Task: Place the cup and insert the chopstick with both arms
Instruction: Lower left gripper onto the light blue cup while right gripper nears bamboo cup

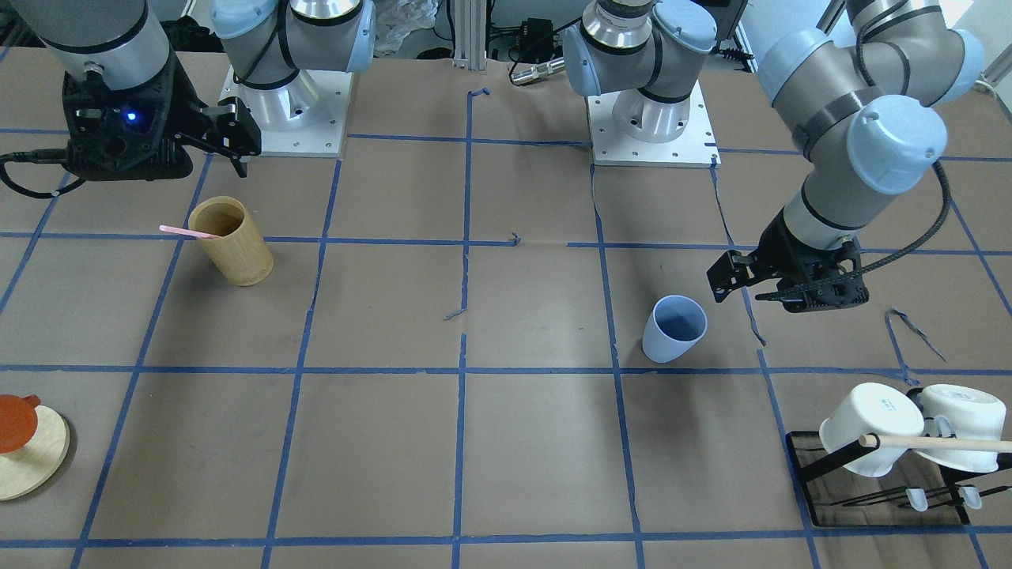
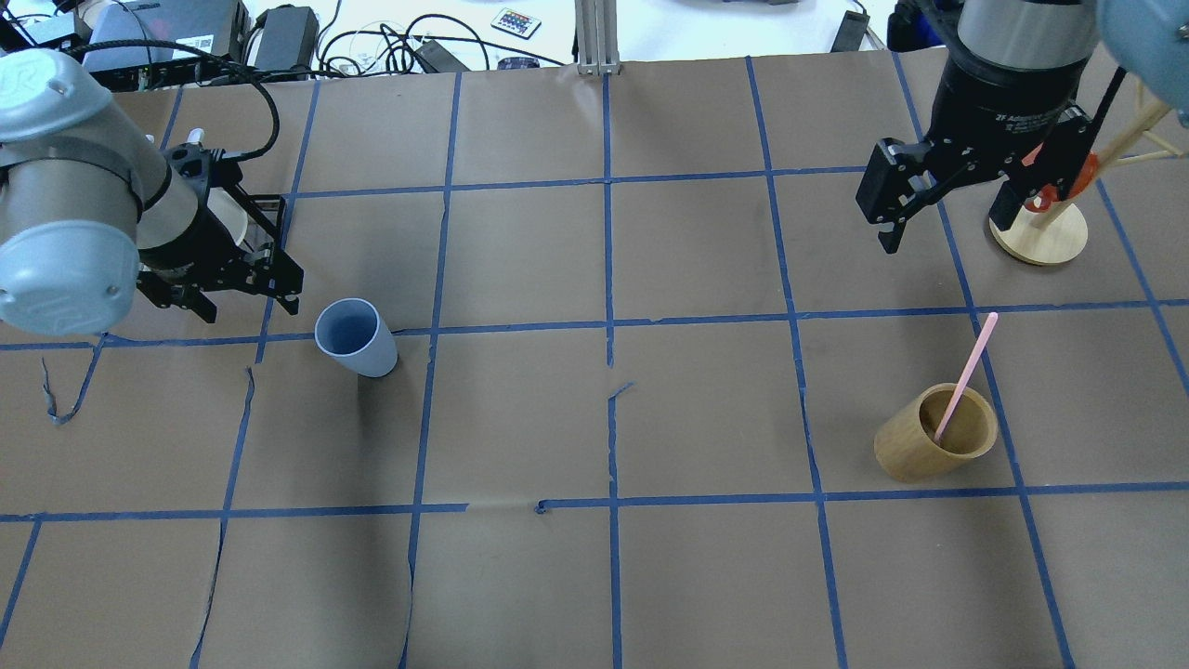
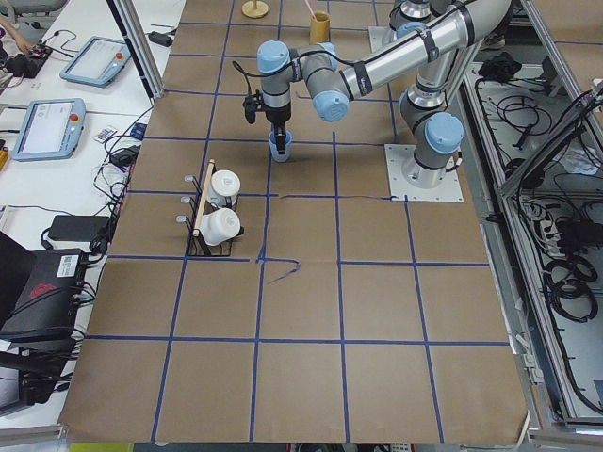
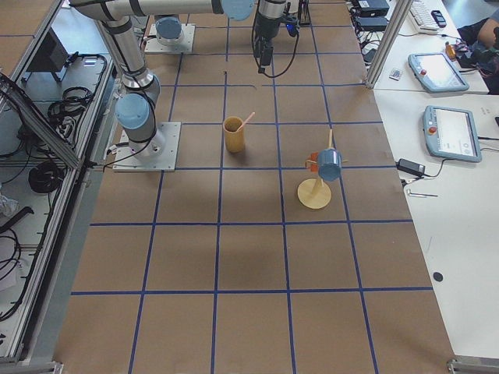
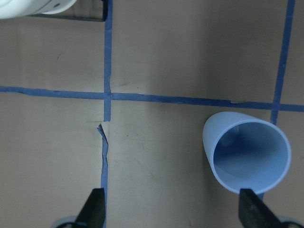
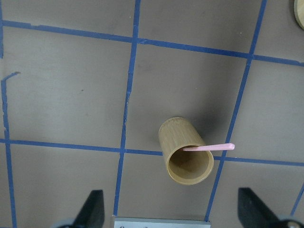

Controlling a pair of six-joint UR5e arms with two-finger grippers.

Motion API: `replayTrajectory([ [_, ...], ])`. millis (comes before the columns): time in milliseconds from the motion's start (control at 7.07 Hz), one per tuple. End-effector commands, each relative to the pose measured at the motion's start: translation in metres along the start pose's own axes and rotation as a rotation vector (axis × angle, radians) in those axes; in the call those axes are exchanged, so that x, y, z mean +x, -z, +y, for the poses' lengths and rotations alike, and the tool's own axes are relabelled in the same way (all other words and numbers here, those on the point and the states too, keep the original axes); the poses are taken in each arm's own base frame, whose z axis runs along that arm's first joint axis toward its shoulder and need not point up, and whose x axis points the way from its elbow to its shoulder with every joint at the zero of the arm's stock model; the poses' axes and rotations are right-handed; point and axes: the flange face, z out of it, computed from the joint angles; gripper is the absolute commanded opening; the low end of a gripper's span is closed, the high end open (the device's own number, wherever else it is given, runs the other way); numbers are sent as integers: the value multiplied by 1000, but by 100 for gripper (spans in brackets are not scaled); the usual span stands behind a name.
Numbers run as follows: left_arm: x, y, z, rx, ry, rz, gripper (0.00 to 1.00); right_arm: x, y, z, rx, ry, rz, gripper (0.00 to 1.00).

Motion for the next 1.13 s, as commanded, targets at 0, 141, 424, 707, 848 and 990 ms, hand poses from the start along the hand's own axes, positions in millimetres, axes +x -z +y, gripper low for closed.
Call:
replayTrajectory([
  [0,10,-19,1,-10,13,3,100,16,-35,-1,-77,-27,0,100],
  [141,17,-26,-1,-12,0,2,100,42,-54,0,-111,-66,-13,100],
  [424,17,-35,-8,0,-6,1,89,91,-73,1,-131,-163,-59,100],
  [707,25,-58,-7,-34,24,52,65,109,-103,-7,-70,-218,-54,100],
  [848,33,-66,1,-56,43,51,37,109,-122,-6,-73,-230,-56,100],
  [990,38,-67,5,-58,33,47,13,107,-133,-6,-58,-236,-52,100],
])
